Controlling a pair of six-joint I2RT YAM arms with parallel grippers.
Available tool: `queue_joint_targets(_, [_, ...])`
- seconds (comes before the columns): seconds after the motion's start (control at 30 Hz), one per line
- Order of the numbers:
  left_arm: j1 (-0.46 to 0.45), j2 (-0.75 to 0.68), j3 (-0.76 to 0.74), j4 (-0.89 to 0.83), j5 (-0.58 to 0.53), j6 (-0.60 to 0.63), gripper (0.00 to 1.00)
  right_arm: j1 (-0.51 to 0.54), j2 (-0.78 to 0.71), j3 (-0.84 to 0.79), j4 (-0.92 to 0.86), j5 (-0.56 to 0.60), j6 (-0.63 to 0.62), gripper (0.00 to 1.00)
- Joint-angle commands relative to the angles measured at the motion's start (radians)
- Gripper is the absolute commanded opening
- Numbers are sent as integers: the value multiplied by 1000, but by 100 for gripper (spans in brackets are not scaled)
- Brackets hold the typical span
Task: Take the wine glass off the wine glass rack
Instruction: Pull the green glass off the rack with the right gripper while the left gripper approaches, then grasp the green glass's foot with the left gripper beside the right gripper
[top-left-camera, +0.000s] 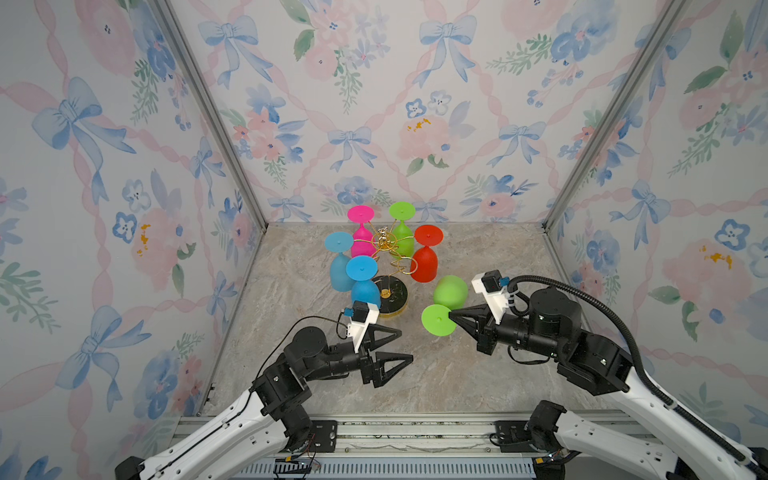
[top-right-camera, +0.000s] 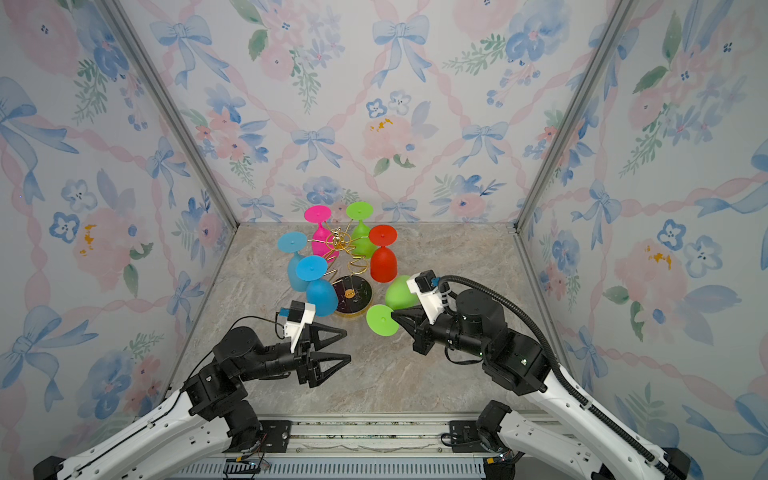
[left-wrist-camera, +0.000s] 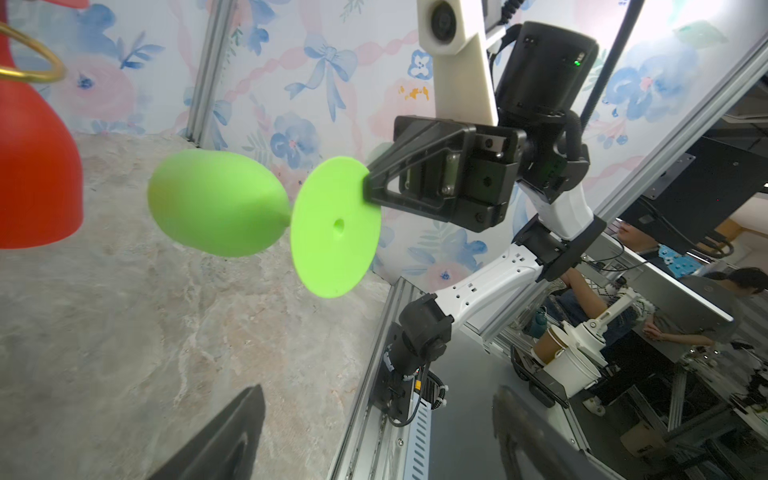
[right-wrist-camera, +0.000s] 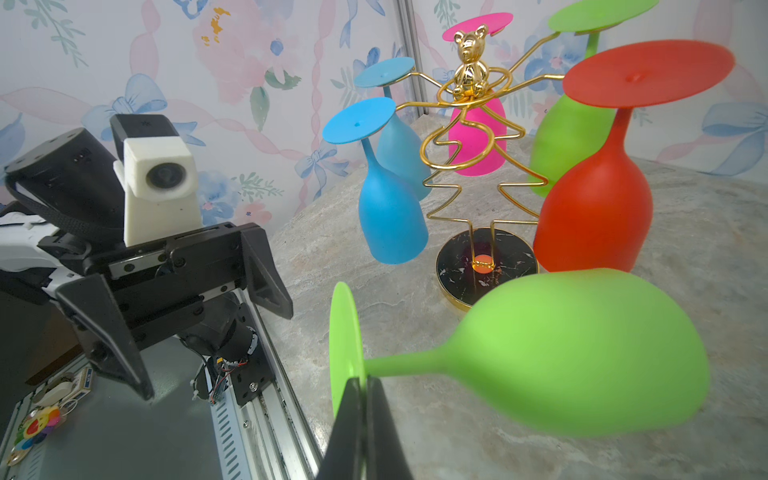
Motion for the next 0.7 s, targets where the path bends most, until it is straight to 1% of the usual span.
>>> queue_joint_targets(0.0, [-21, 34, -7, 189, -47, -5, 83, 17, -67, -28, 40, -11, -20, 0])
queue_joint_targets(0.07, [-21, 56, 6, 189, -49, -1, 82, 16, -105, -47, 53, -9, -18, 0])
queue_joint_targets(0.17, [-21, 95, 13, 221, -16, -17, 78, 17, -138, -67, 61, -11, -15, 0])
queue_joint_targets(0.3, [-20, 151, 24, 285, 8, -41, 73, 20, -153, -71, 61, -32, -16, 0])
queue_joint_targets(0.43, [-20, 195, 48, 306, 17, -40, 68, 22, -166, -76, 73, -42, -11, 0])
queue_joint_targets(0.53, [-21, 217, 60, 333, 33, -46, 61, 22, -163, -83, 78, -45, -6, 0])
queue_joint_targets(0.67, [-24, 222, 62, 388, 66, -63, 60, 23, -161, -96, 104, -61, 1, 0])
